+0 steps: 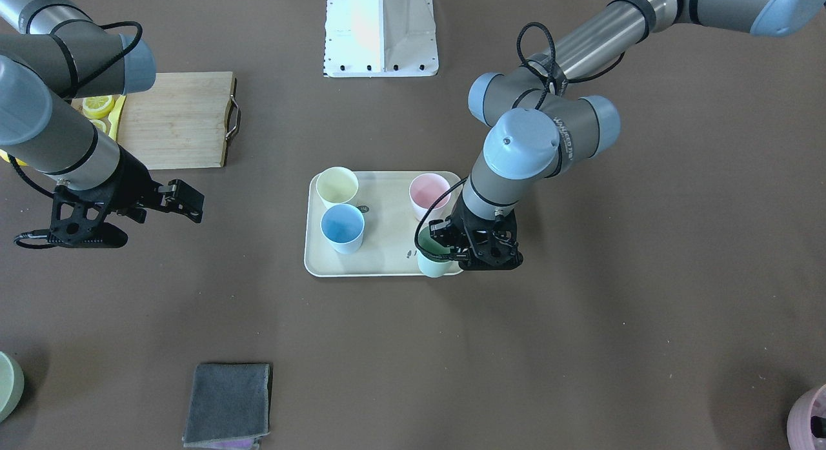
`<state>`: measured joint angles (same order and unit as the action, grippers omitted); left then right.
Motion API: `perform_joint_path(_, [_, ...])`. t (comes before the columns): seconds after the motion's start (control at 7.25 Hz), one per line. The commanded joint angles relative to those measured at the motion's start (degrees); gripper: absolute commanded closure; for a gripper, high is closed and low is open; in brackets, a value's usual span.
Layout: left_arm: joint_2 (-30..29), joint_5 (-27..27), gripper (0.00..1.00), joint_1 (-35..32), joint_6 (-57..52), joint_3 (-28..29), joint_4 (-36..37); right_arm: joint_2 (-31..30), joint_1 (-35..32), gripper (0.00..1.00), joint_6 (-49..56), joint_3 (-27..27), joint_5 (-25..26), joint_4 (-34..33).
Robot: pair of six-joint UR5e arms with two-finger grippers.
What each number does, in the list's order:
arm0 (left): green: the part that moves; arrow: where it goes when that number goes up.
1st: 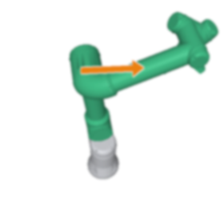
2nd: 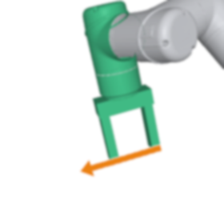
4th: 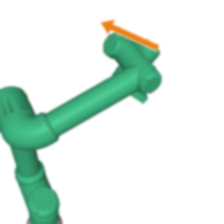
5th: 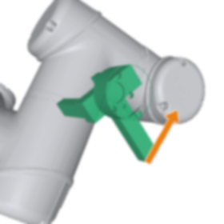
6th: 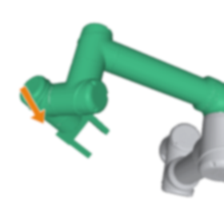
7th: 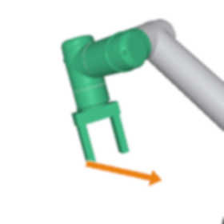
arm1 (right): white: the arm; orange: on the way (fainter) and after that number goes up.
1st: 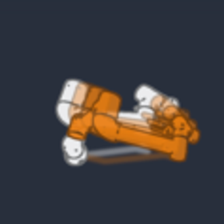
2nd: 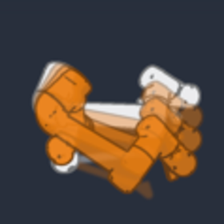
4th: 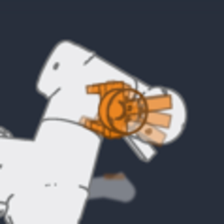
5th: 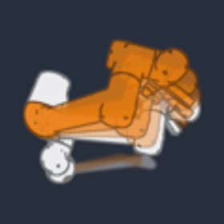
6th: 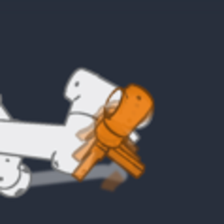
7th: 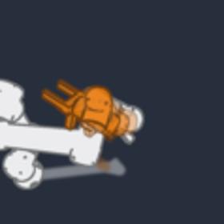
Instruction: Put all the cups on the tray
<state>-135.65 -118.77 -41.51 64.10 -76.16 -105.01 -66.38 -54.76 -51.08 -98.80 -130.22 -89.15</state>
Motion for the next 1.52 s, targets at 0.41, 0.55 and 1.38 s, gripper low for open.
perform_joint_path(0.41, [2.04,0.03,0.02,-1.45,-4.31,-13.00,14.26,-0.41,-1.04,0.00,0.45,-0.17,0.32,0.11])
perform_joint_path(0.55, [5.28,-0.23,0.02,-4.69,-9.46,-18.79,18.66,-1.28,-2.09,0.00,1.85,-0.43,0.32,0.11])
perform_joint_path(1.38, [29.71,-8.05,0.02,-29.91,-52.16,-26.85,20.37,-13.58,-17.37,0.00,33.90,2.29,-3.02,0.11])
